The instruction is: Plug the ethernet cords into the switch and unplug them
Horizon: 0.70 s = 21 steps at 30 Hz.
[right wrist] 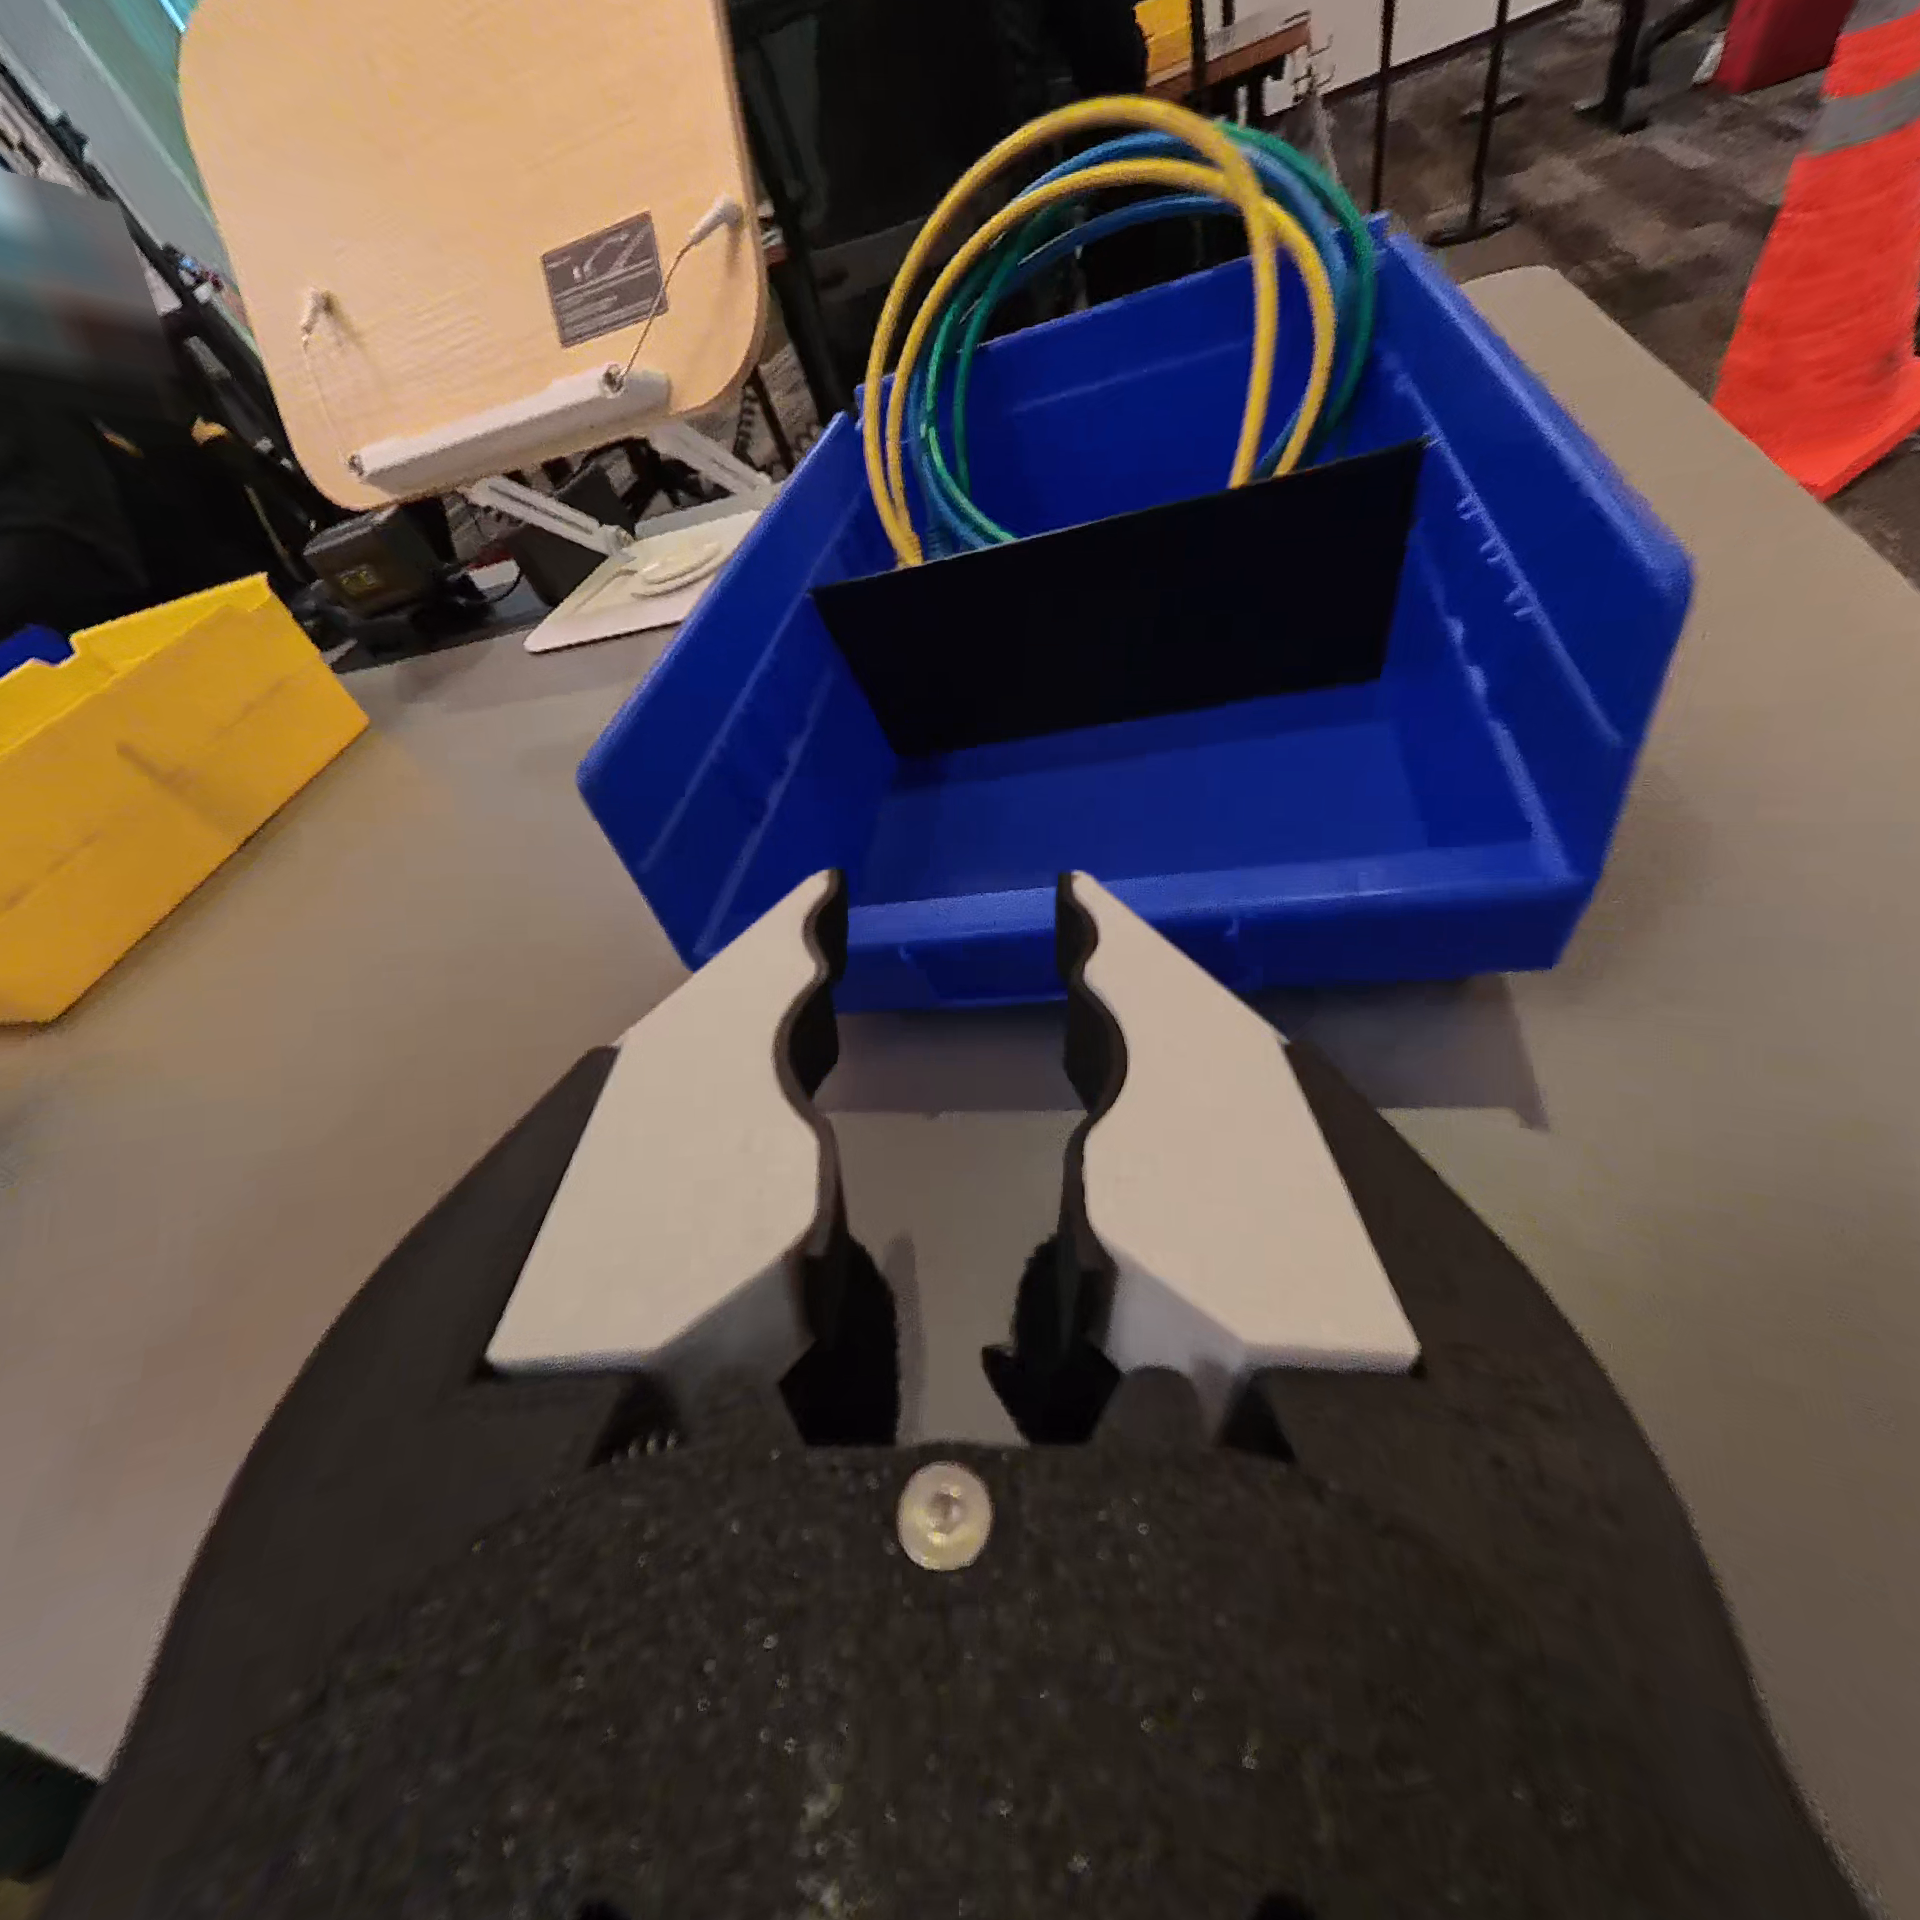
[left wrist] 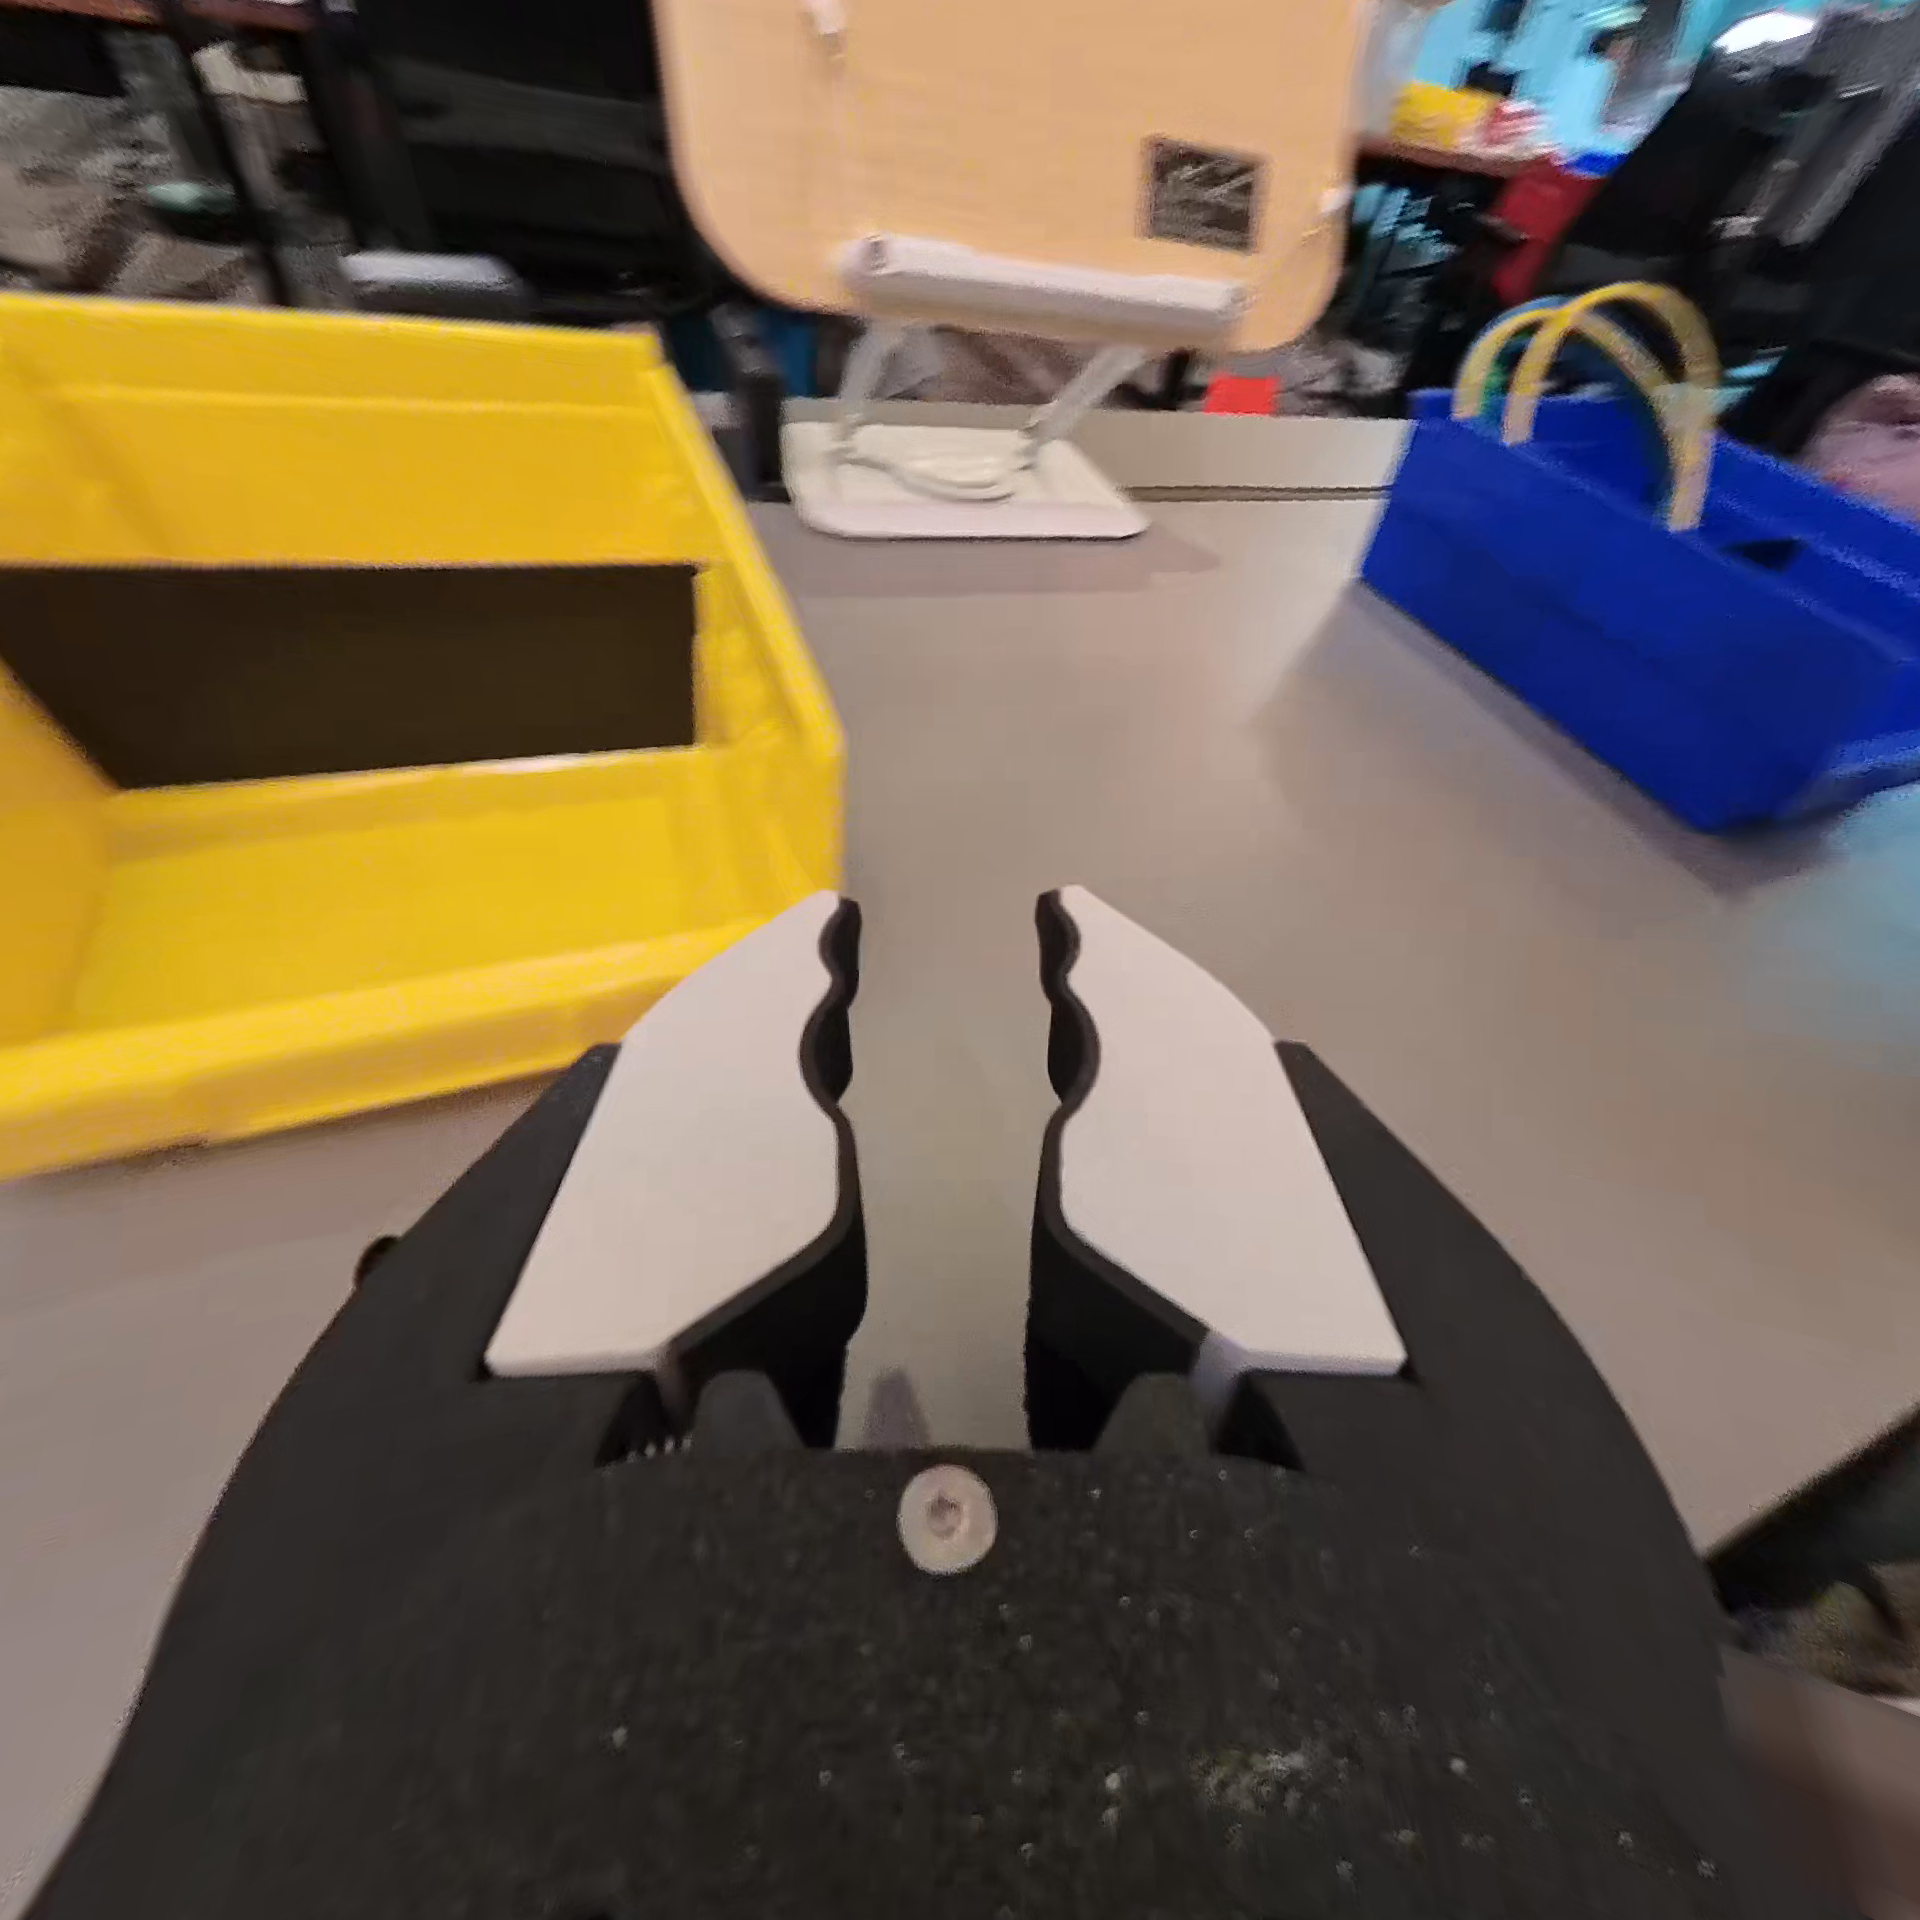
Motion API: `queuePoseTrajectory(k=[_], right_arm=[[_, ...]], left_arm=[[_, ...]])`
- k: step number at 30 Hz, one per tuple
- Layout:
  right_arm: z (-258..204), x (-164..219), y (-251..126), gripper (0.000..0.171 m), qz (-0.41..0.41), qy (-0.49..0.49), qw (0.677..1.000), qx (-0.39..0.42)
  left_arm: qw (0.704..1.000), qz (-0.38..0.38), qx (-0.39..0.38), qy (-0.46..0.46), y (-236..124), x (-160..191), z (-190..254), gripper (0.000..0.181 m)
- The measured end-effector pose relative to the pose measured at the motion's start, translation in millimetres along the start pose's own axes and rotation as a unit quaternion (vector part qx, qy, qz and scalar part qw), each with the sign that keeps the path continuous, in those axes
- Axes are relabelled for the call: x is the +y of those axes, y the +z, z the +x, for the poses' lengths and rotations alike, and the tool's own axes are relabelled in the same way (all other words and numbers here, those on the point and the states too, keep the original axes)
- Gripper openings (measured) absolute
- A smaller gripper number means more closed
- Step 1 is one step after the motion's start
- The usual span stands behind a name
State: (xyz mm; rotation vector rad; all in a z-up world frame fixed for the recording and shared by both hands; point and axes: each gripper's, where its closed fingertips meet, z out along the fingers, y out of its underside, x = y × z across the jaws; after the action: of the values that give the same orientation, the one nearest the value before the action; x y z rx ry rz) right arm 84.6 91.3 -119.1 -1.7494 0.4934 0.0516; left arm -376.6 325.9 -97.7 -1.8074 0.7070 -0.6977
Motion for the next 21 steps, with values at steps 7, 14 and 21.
queuePoseTrajectory(k=[7, 14, 21], right_arm=[[14.3, 7.9, 4.2, 0.045, -0.038, -0.087, 0.994, 0.054], [9.0, 18.0, 5.9, 0.05, -0.052, -0.163, 0.982, 0.078], [-6.2, 23.3, 7.7, 0.05, -0.051, -0.115, 0.991, 0.044]], left_arm=[[0.996, -0.039, -0.081, -0.021, -1.7, 39.4, -51.0, 0.033], [0.995, -0.02, -0.085, 0.037, 5.0, 28.0, -43.9, 0.038], [0.997, -0.017, -0.049, 0.048, 10.7, 28.2, -20.0, 0.053]])
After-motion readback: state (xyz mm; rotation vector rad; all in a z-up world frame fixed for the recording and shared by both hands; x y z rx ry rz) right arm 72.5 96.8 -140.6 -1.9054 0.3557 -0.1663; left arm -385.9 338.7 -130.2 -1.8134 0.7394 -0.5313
